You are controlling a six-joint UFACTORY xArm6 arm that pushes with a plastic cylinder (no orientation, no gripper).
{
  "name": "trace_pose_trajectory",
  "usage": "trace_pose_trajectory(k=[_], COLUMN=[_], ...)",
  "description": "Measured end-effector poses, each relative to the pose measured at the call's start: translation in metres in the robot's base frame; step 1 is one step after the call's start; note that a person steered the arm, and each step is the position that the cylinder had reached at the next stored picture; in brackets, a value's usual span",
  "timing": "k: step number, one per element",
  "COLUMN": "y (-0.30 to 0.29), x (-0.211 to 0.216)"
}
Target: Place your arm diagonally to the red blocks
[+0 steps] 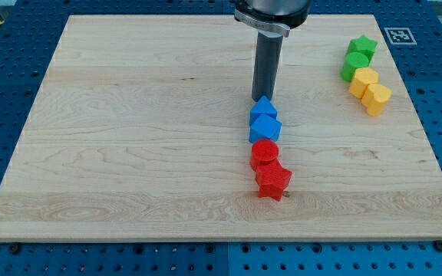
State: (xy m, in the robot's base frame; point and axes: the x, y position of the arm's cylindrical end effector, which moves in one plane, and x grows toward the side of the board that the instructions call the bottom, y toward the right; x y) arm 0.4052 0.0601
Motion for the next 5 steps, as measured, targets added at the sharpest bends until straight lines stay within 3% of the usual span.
trace_pose_trajectory(k=[5], y=[0.024], x=[0.001])
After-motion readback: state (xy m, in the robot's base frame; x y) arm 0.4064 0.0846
